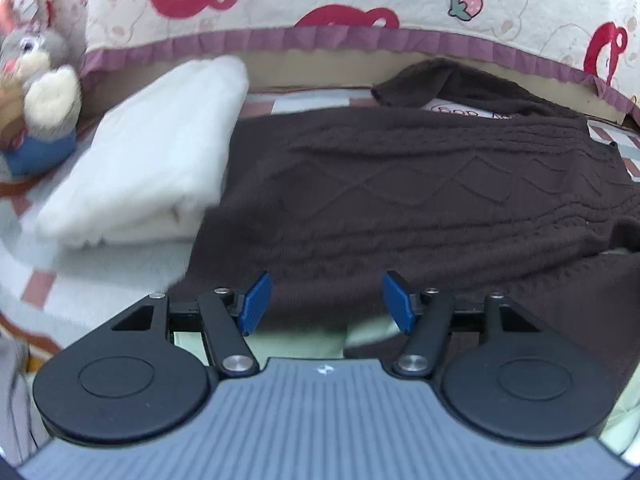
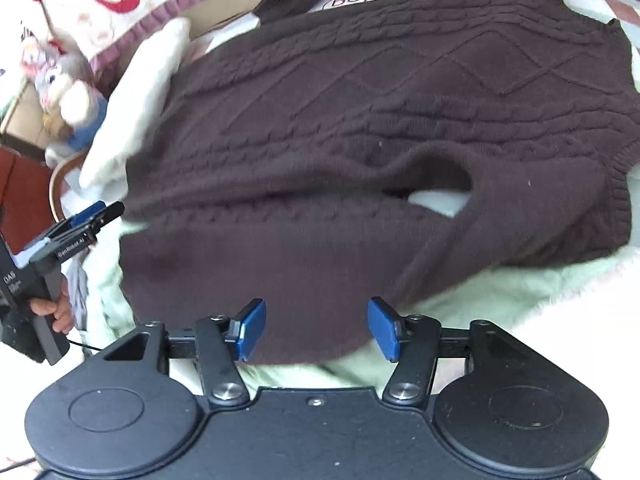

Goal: Fold clothes

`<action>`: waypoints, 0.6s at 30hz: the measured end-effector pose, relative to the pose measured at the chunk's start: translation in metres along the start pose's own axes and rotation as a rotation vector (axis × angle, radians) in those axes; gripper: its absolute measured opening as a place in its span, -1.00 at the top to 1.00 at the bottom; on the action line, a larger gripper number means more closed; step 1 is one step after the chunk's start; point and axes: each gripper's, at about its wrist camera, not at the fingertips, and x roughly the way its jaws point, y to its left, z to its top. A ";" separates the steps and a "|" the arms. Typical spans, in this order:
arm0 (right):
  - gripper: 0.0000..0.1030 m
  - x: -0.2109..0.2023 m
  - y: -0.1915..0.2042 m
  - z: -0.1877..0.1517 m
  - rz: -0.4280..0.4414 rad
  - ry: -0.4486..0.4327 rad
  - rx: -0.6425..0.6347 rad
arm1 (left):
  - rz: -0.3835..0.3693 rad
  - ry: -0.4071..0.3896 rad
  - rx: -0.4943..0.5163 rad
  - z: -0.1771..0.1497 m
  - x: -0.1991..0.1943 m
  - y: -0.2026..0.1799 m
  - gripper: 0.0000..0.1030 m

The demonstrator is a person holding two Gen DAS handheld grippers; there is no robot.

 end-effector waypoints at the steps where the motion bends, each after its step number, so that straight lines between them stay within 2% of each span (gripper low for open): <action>1: -0.29 0.001 0.000 -0.004 -0.002 0.010 -0.010 | -0.007 0.006 -0.025 -0.005 -0.001 0.003 -0.19; 4: -0.34 0.013 0.003 -0.012 -0.038 0.035 -0.050 | -0.014 -0.015 -0.087 -0.016 -0.004 0.006 -0.19; 8: -0.35 0.045 0.002 -0.007 -0.139 0.086 -0.010 | 0.008 -0.151 -0.151 -0.019 -0.016 0.007 -0.19; 9: -0.34 0.048 0.000 -0.005 -0.141 0.069 0.009 | 0.017 -0.184 -0.164 -0.018 -0.020 0.006 -0.19; 10: -0.19 0.051 -0.001 -0.003 -0.137 0.047 0.028 | 0.031 -0.218 -0.174 -0.016 -0.024 0.005 -0.19; 11: 0.03 0.054 -0.003 -0.001 -0.133 0.024 0.046 | 0.036 -0.245 -0.180 -0.015 -0.028 0.004 -0.19; 12: 0.74 0.051 -0.002 0.000 -0.117 -0.014 0.040 | 0.026 -0.255 -0.174 -0.014 -0.031 0.002 -0.19; 13: 0.80 0.047 -0.001 0.000 -0.100 -0.056 0.030 | 0.012 -0.257 -0.155 -0.014 -0.033 0.000 -0.19; 15: 0.80 0.024 0.008 -0.002 -0.086 -0.210 -0.039 | -0.001 -0.269 -0.113 -0.015 -0.038 -0.006 -0.19; 18: 0.80 -0.011 0.023 -0.005 -0.150 -0.438 -0.141 | 0.048 -0.324 -0.019 -0.018 -0.045 -0.023 -0.19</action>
